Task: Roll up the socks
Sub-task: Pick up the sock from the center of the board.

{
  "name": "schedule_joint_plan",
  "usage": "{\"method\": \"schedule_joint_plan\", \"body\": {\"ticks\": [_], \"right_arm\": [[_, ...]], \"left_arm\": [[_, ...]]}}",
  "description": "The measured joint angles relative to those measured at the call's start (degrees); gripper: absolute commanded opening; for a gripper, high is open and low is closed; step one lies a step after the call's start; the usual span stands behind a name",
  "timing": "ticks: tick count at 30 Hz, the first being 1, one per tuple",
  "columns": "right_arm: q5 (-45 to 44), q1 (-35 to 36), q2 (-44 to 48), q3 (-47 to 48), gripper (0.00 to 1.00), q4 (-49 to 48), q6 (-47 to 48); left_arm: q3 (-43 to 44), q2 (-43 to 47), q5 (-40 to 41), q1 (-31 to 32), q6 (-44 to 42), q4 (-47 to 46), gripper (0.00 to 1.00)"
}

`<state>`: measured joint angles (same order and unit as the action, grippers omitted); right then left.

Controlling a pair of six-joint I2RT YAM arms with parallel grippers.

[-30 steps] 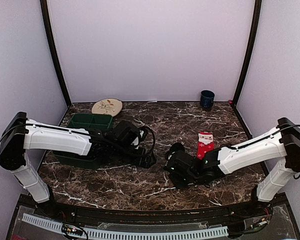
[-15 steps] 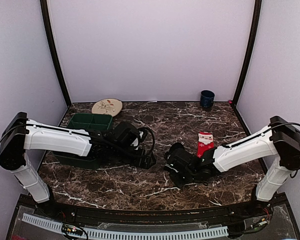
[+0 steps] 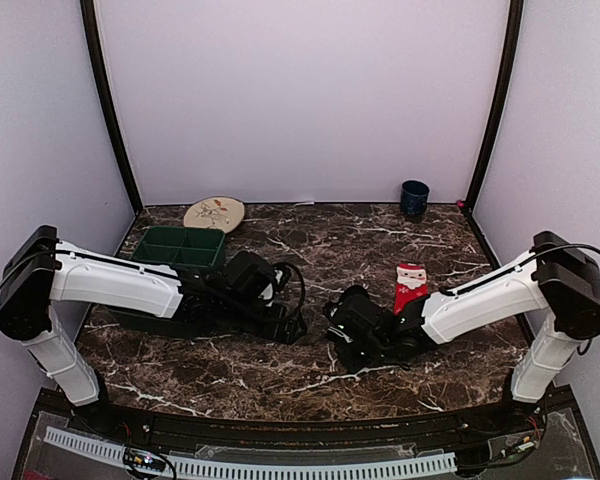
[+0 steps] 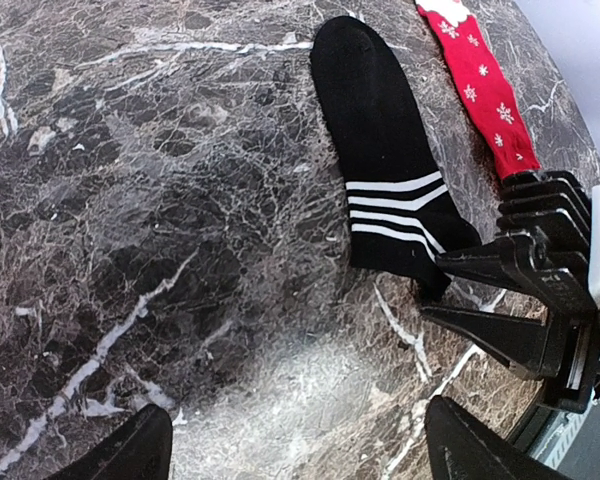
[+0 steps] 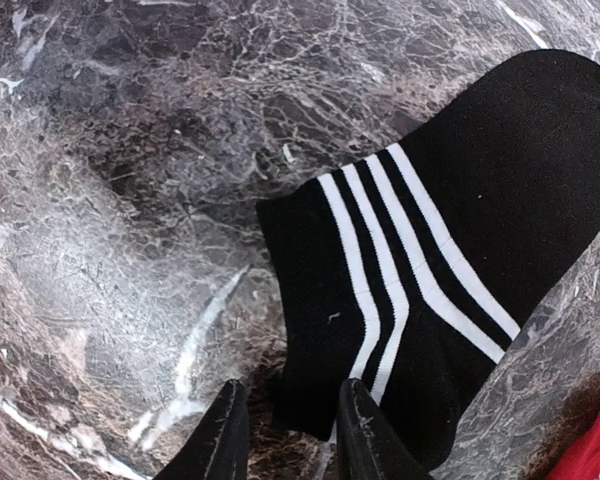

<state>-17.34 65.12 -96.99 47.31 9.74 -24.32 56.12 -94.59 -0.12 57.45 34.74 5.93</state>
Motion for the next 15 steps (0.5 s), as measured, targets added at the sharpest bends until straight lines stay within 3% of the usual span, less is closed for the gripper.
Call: {"method": "schedule_joint_plan", "body": {"ticks": [5, 15], "right_arm": [[0.0, -0.4, -0.1, 0.5, 0.29, 0.9, 0.1], [-0.5, -0.7, 0.2, 2.1, 0.45, 5.8, 1.4]], "left_arm": [[-1.1, 0.3, 0.0, -0.1, 0.0, -0.6, 0.9], [-2.1, 1.4, 0.0, -0.7, 0.2, -2.6, 0.9]]}}
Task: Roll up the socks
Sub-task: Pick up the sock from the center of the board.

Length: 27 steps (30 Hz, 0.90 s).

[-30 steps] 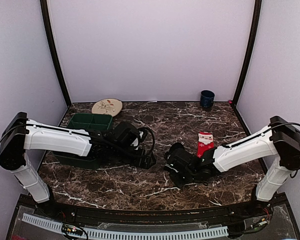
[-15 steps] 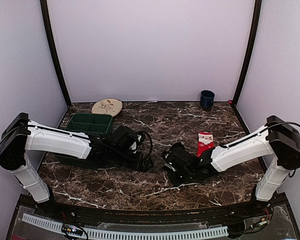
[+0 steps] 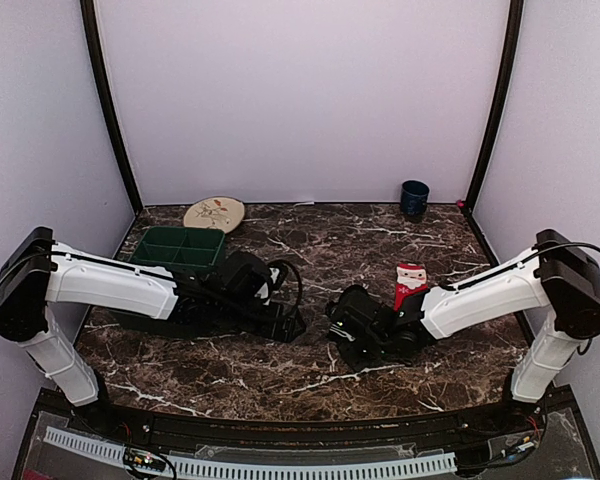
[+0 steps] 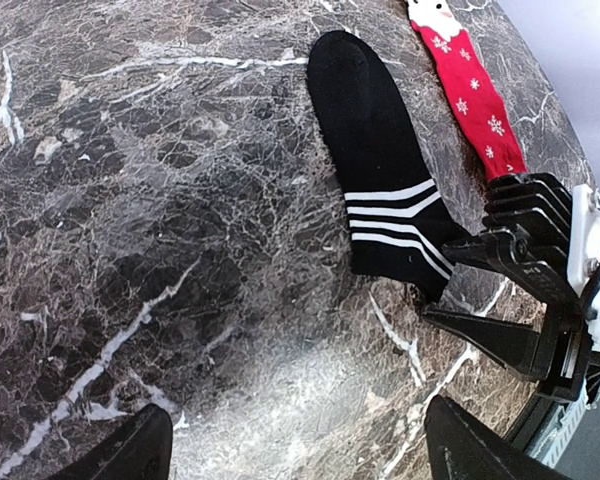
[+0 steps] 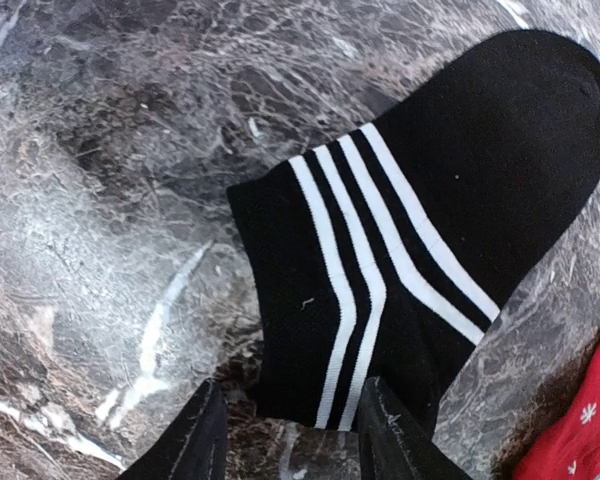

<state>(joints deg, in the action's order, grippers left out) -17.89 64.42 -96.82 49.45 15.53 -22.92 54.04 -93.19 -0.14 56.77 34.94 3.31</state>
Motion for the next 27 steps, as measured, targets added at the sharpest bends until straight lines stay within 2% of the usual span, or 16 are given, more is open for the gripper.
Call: {"method": "schedule_joint_plan", "body": {"ticks": [9, 15, 18, 22, 27], "right_arm": [[-0.6, -0.1, -0.1, 0.9, 0.46, 2.0, 1.5], [-0.3, -1.3, -0.5, 1.2, 0.42, 1.6, 2.6], [0.2, -2.1, -0.9, 1.3, 0.37, 0.7, 3.1], [1.5, -3.0, -1.6, 1.3, 0.23, -1.2, 3.7], [3.1, -3.3, -2.0, 1.2, 0.15, -3.1, 3.8]], "left_arm": [[-0.1, 0.0, -0.3, -0.5, 0.0, -1.1, 0.9], [-0.1, 0.0, -0.3, -1.1, 0.0, -1.1, 0.9], [-0.3, 0.0, -0.4, -1.4, 0.0, -1.1, 0.9], [-0.8, 0.0, -0.5, -1.7, 0.0, -1.1, 0.9], [-0.9, 0.0, -0.7, -2.0, 0.0, -1.1, 0.9]]}}
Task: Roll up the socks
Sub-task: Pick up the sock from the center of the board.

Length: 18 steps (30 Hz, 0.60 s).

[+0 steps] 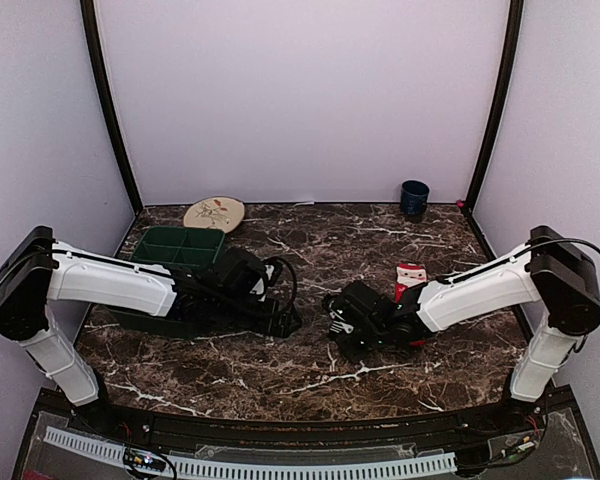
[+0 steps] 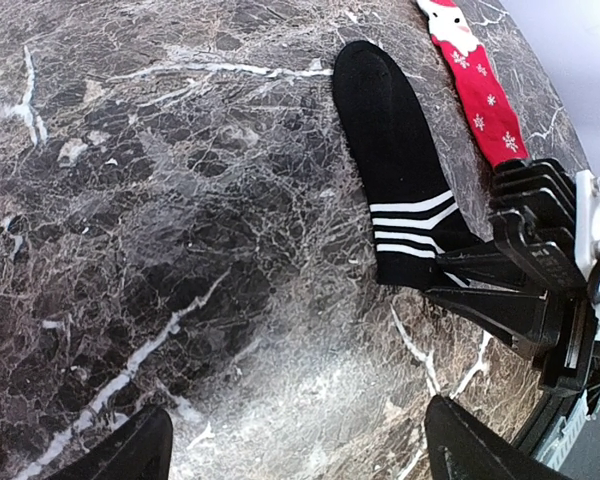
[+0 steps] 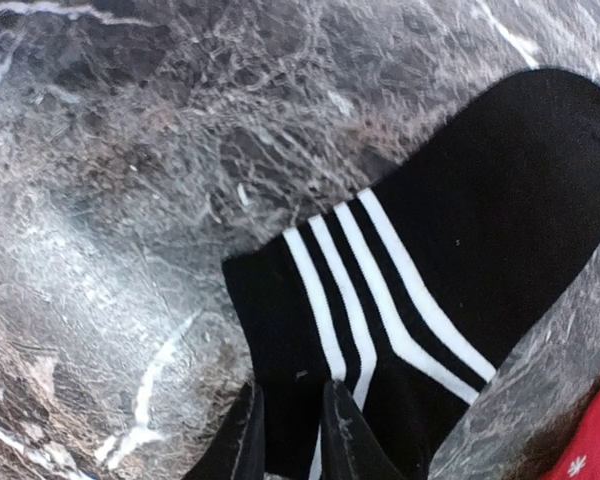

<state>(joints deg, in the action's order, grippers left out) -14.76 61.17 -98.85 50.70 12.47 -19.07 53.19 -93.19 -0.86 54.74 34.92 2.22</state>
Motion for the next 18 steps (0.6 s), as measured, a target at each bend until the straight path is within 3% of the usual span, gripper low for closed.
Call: {"method": "schedule_joint_plan", "body": {"ticks": [9, 18], "right_arm": [[1.8, -0.1, -0.3, 0.1, 0.01, -0.9, -0.2], [7.7, -0.6, -1.5, 3.1, 0.0, 1.4, -0.1]], "left_arm": [[0.0, 0.0, -0.6, -0.7, 0.0, 0.0, 0.9], [0.0, 0.0, -1.7, -1.7, -0.9, 0.0, 0.9]]}}
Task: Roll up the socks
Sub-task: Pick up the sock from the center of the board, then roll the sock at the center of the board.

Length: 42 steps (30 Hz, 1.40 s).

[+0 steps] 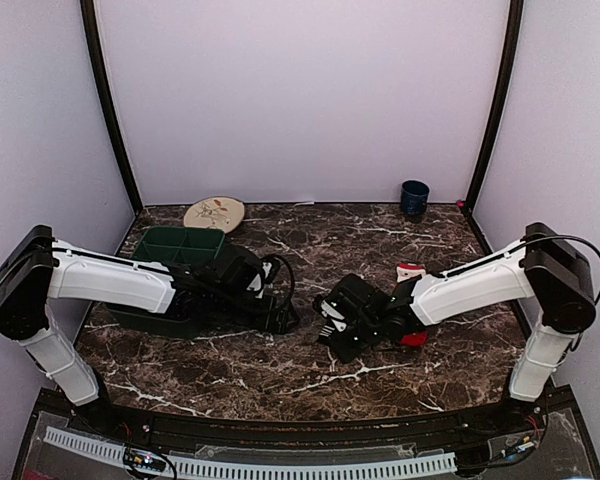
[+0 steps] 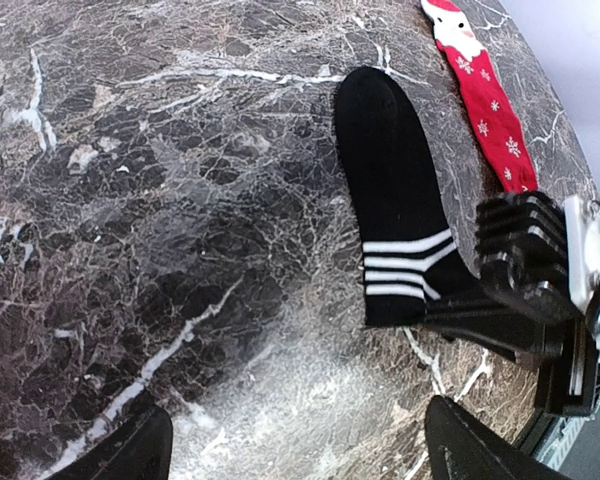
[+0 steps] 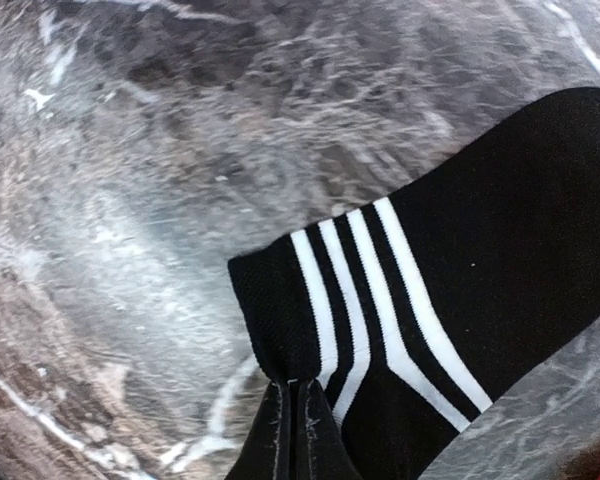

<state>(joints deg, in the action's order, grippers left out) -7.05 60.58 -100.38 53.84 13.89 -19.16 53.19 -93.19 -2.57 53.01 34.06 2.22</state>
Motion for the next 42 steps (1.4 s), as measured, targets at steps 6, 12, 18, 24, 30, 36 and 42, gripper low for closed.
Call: {"method": "schedule_joint_plan", "body": {"ticks": [6, 12, 18, 24, 30, 36, 42], "right_arm": [[6.9, 0.0, -1.0, 2.6, 0.0, 2.0, -0.4], [12.6, 0.0, -1.0, 4.0, 0.0, 3.1, -1.4], [18.8, -0.3, -1.0, 5.4, 0.0, 3.2, -3.5], [25.9, -2.6, -1.9, 5.5, 0.0, 2.6, -5.6], [31.7, -5.4, -4.3, 5.5, 0.0, 2.4, -7.0], [36.8, -7.8, -4.6, 5.6, 0.0, 0.9, -8.9], [40.6, -9.5, -5.3, 6.8, 0.0, 0.3, -10.7]], "left_arm": [[0.0, 0.0, -0.4, -0.5, -0.7, 0.0, 0.91], [-0.4, 0.0, -1.5, -0.7, -1.9, -0.6, 0.91], [-1.4, 0.0, -2.5, -0.7, -3.0, -1.0, 0.91], [-2.4, 0.0, -4.1, -0.7, -3.4, -2.2, 0.91], [-3.1, 0.0, -6.0, -0.7, -4.0, -3.9, 0.89], [-6.6, 0.3, -8.7, -0.7, -5.4, -8.3, 0.72], [-12.5, 1.3, -13.0, -0.7, -7.0, -14.9, 0.63]]}}
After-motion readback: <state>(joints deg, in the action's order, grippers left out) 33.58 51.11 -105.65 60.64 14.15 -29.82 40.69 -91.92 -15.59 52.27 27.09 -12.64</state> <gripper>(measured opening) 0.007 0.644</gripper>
